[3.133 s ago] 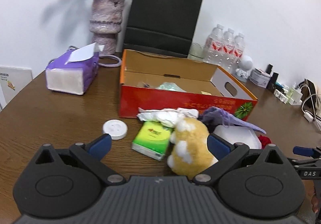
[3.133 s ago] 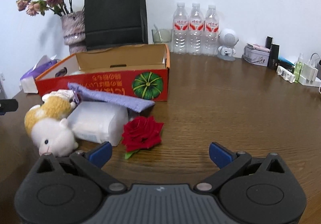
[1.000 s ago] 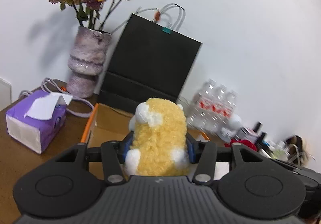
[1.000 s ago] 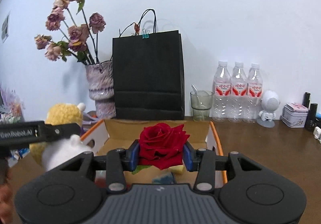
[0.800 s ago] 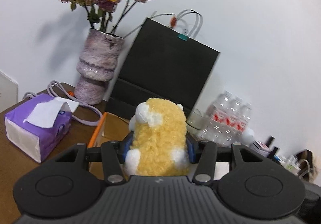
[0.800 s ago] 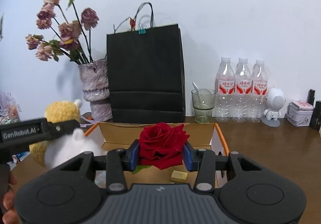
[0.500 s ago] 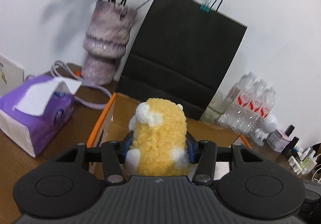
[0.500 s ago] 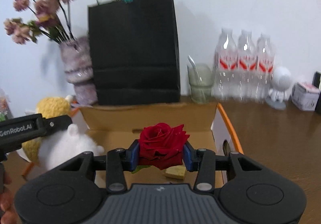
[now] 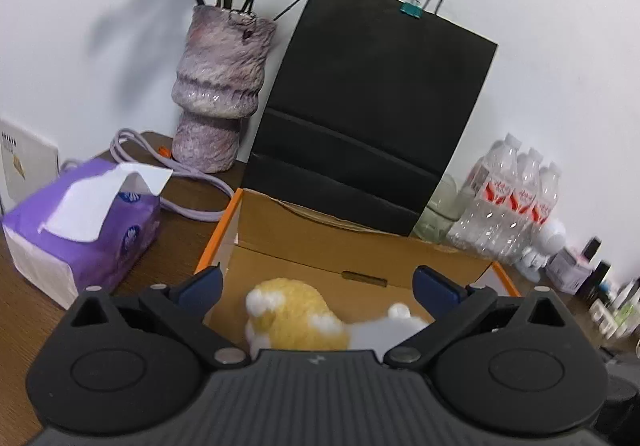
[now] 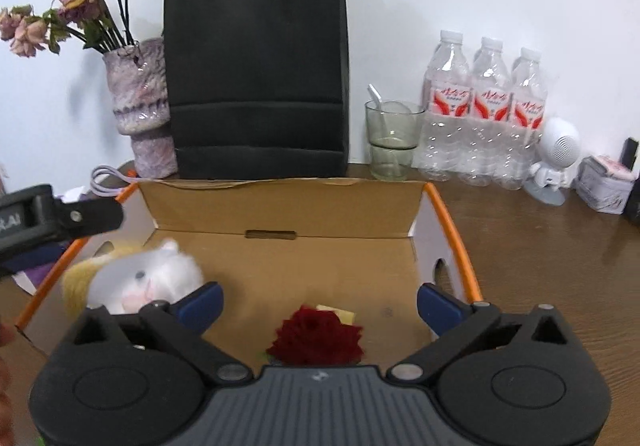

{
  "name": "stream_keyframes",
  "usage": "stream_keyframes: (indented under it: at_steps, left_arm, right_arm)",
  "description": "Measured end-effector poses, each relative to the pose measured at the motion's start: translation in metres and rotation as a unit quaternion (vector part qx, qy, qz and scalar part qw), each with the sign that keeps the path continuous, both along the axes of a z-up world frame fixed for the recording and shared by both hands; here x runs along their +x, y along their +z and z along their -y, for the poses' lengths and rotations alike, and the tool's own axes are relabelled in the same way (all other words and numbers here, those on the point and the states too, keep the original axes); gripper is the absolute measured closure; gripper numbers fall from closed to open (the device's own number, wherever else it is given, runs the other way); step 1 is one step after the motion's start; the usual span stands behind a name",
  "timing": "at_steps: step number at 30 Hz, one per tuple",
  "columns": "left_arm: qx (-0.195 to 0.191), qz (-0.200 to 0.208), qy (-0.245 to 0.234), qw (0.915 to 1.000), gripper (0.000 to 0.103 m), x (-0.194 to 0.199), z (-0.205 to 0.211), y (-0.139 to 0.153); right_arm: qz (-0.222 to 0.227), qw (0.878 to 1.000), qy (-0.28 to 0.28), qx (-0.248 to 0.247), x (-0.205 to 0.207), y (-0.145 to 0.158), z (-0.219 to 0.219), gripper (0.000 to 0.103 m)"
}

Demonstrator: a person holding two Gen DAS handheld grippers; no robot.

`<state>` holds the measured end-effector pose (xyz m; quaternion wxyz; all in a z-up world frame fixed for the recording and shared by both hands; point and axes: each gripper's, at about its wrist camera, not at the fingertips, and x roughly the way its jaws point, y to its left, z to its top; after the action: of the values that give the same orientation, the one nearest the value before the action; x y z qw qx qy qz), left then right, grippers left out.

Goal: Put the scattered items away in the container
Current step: 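Move left tool to white round lid while right tool reaches translucent plastic box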

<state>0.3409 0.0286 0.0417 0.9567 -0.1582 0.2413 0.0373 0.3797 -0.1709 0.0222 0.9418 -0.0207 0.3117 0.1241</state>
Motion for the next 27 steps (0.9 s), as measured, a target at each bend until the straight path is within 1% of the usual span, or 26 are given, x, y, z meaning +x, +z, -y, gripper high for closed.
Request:
stream_keyframes:
  at_steps: [5,16,20,24,27]
  left_arm:
    - [0.003,-0.012,-0.001,0.9999,0.000,0.003,0.001,-0.004]
    - [0.005,-0.010,-0.001,0.9999,0.000,0.001,0.001,-0.003]
    - [0.003,0.005,0.002,1.0000,0.000,-0.007,-0.001,0.005]
    - [0.001,0.030,-0.004,0.9996,0.000,-0.025,-0.008,0.017]
    - [0.016,0.038,-0.016,0.9990,0.000,-0.042,-0.017,0.022]
  right_arm:
    - [-0.004,1.000,0.000,0.001,0.001,0.000,0.003,0.000]
    - [0.000,1.000,0.001,0.000,-0.002,0.004,0.005,0.000]
    - [0.009,1.000,0.003,0.003,-0.007,0.011,0.007,0.000]
    - [0.034,0.999,0.006,0.012,-0.022,0.026,0.018,0.000]
    - [0.054,0.998,0.010,0.018,-0.040,0.035,0.035,0.000]
